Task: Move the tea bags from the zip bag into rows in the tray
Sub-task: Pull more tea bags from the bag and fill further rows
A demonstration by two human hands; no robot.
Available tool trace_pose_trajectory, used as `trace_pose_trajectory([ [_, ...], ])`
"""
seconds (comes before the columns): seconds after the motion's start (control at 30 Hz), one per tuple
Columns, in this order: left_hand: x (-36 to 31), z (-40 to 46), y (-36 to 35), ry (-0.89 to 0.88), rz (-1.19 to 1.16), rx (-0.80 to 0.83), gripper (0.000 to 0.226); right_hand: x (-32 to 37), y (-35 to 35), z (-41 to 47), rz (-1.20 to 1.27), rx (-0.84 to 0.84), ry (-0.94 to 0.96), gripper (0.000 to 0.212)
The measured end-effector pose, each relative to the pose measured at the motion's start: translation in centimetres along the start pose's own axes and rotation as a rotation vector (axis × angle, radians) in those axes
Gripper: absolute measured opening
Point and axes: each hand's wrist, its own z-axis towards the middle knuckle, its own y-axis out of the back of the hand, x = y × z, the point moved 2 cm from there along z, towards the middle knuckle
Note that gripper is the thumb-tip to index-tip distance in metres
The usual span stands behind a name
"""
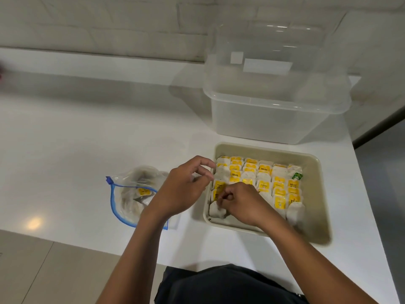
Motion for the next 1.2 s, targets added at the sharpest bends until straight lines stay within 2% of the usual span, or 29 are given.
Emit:
trace_pose_trajectory([
  [0.23, -0.3, 0.1, -0.1, 0.01, -0.043, -0.024, 0.026, 0.0, -0.6, 0.8, -0.159, -0.096, -0.016, 0.018],
  [0.4, -0.4, 0.1, -0.2, 0.0, -0.045, -0.029, 0.022, 0.2, -0.6, 0.7, -0.163, -0.157, -0.027, 0.025],
  [0.67, -0.4, 0.2, -0.4, -0.005, -0.035, -0.024, 0.021, -0.1, -0.5, 1.0, -0.075, -0.222, -0.112, 0.015],
  [0.83, -0.5, 0.3, -0.5, -0.005, -0.035, -0.016, 0.022, 0.0, 0.3, 0.5, -0.06, -0.234, -0.064, 0.013],
  [0.9, -0.4, 0.3, -0.5, -0.002, -0.032, -0.019, 0.021, -0.3, 0.8, 0.1, -0.083, -0.246, -0.06, 0.005],
  [1.03, -0.4, 0.5, -0.4, -0.005, -0.007, -0.02, 0.02, -0.8, 1.4, -1.3, -0.171, -0.123, -0.103, 0.014],
  [1.2, -0.6, 0.5, -0.4, -0.008, -0.014, -0.03, 0.022, -0.7, 1.0, -2.2, -0.109, -0.001, -0.121, 0.014],
])
